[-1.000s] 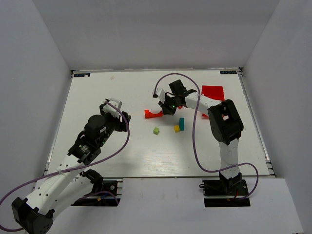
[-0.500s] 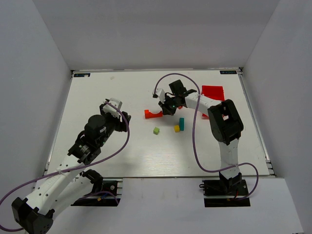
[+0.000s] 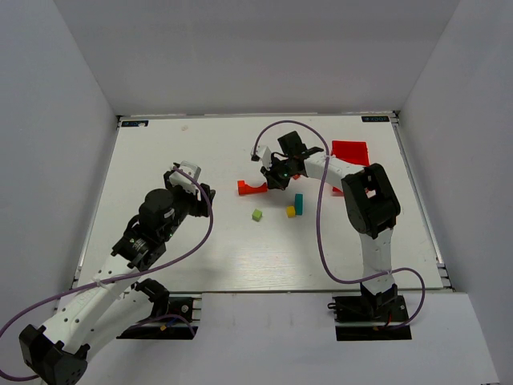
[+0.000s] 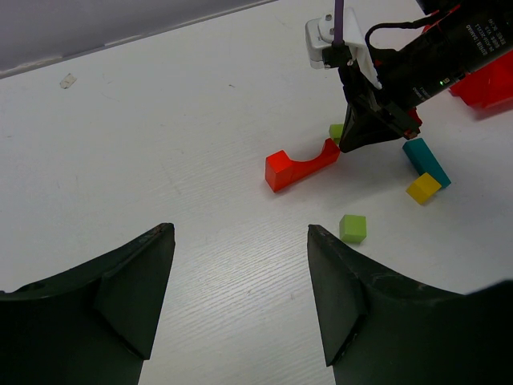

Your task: Build the wood block tower

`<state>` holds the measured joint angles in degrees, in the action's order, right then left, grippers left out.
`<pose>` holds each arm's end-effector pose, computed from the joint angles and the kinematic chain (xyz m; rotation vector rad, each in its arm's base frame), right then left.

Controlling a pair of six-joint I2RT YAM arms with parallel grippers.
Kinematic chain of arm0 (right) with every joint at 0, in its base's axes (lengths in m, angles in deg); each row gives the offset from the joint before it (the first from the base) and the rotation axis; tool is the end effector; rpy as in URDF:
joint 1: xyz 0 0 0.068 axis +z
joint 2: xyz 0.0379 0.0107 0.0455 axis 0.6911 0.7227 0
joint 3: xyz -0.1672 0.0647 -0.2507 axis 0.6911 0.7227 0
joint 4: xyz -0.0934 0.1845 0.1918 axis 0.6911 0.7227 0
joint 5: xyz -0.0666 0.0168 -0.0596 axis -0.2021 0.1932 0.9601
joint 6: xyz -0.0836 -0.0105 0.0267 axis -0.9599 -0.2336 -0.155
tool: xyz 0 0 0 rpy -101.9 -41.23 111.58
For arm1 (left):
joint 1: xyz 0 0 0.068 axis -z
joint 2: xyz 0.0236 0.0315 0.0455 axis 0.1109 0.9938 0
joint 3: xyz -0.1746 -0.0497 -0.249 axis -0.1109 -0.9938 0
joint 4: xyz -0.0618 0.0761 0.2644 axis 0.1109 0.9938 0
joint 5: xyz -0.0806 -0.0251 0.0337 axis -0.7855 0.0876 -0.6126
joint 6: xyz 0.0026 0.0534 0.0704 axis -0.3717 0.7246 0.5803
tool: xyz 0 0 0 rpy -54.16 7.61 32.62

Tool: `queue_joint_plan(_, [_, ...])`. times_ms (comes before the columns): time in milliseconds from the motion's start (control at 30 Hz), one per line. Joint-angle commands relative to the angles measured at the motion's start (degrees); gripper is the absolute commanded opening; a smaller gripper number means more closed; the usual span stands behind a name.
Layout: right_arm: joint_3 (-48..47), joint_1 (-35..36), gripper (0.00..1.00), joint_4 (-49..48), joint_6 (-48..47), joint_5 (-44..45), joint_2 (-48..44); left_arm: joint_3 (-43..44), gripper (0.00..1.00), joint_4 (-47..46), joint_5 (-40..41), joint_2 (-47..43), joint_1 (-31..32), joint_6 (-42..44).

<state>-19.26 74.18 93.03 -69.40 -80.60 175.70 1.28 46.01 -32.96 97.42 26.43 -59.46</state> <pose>0.4223 0.2859 0.1614 -1.4660 1.9629 0.4939 0.1853 -0.1034 0.3158 0.3776 1.7865 -0.2655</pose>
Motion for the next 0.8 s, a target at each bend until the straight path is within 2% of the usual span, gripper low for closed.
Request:
queue_joint_plan(0, [-1.58,0.39,0.00,0.53,0.24,-1.83,0.55,0.21,0.77,0.37,-0.31,-0.21,-0.19,0.18])
queue_joint_plan(767, [-1.59,0.83,0.00,0.97,0.07,-1.48,0.73,0.21,0.77,0.37,-0.31,-0.21,-0.19,0.71])
